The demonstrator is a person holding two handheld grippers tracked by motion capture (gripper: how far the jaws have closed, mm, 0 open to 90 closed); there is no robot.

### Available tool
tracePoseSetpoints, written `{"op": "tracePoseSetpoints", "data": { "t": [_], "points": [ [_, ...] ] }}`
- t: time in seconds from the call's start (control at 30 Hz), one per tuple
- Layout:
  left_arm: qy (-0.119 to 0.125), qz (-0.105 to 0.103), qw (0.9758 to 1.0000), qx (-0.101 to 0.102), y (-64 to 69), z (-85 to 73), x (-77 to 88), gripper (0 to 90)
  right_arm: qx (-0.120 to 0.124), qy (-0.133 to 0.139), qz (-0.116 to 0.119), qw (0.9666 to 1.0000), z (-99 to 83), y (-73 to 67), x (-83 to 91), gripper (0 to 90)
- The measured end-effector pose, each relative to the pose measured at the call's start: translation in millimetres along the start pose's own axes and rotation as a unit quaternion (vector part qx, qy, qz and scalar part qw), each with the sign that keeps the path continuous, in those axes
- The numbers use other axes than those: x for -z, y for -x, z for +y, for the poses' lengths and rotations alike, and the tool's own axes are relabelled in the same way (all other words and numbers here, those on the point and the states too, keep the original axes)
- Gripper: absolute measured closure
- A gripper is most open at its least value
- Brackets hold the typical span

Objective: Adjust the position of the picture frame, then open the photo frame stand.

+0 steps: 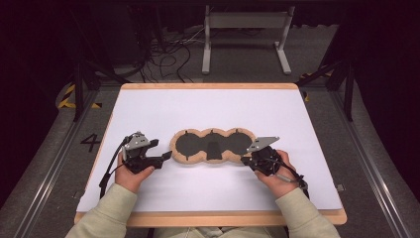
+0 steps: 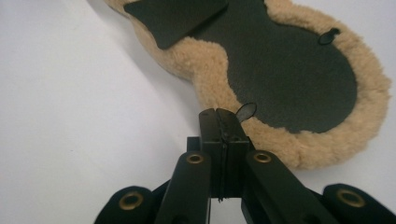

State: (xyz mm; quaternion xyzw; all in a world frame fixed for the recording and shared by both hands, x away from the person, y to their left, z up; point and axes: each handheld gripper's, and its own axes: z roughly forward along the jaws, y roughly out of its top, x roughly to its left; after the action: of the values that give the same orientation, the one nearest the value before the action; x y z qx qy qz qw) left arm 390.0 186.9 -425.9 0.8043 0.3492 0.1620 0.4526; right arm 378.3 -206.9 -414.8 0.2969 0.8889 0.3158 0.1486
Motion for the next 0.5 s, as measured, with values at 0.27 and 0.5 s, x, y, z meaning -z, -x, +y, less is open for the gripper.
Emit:
{"op": "tracePoseSetpoints", "data": {
  "t": [0.27,0.5],
  "points": [
    [0.002,-0.006,1.0000,-0.004,3.5,2.6,-0.6,31.4,-0.002,0.024,0.024,0.9994,5.1,-5.7,12.8,90.0],
    [0.005,0.004,1.0000,-0.002,1.9,0.2,1.3,32.3,-0.004,0.030,0.051,0.9982,15.6,-12.3,6.8,90.0]
  ]
}}
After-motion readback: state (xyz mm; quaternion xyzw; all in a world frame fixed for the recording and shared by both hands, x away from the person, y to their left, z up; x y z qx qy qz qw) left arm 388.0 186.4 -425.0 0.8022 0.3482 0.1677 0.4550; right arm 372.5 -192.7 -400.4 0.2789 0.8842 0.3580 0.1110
